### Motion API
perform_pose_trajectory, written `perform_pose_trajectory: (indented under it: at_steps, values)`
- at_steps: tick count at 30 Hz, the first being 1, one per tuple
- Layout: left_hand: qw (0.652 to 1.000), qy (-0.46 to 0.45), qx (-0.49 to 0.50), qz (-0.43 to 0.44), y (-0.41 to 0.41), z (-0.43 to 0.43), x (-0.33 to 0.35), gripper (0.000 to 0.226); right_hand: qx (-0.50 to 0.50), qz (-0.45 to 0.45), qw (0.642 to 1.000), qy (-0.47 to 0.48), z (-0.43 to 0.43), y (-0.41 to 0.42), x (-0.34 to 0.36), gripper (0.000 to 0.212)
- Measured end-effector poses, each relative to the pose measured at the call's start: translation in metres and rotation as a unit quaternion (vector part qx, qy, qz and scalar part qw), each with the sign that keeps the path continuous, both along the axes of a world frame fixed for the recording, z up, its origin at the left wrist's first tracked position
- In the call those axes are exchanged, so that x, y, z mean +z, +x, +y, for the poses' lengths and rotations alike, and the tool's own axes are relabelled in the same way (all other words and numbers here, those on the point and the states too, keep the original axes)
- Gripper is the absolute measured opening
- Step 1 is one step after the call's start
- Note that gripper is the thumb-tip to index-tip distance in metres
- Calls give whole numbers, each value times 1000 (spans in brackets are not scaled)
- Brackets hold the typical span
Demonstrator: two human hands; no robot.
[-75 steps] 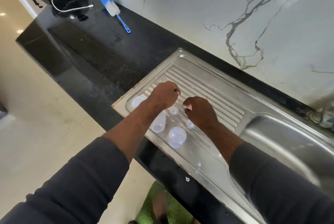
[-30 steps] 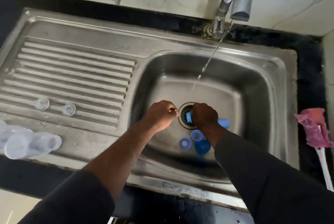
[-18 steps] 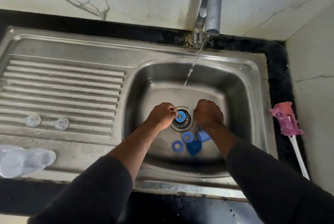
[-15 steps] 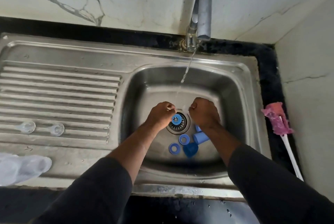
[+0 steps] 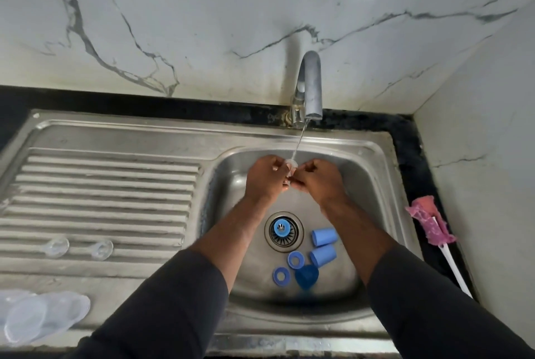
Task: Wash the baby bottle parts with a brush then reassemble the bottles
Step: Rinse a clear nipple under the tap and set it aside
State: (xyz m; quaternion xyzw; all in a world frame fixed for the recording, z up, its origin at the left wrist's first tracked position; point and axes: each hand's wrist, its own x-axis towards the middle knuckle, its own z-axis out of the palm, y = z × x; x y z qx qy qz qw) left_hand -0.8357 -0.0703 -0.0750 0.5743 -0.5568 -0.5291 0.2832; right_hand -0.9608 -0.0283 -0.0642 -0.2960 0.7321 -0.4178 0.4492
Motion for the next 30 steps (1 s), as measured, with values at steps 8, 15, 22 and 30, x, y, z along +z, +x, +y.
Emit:
perform_pose_trajectory:
  at_steps: [8, 15, 22, 30]
  values:
    - [997, 47, -55, 10, -2, -18, 23, 18, 13, -75, 997, -20, -2, 0, 12, 10]
    - [990, 127, 26, 59, 3, -24, 29, 13, 59, -120, 991, -19, -2, 1, 17, 12]
    - [985, 134, 31, 102, 6, -21, 35, 6, 51, -3, 998, -41, -13, 2, 20, 15]
    - [989, 84, 26, 119, 3, -11, 31, 6, 97, 197, 975, -7, -22, -6, 19, 26]
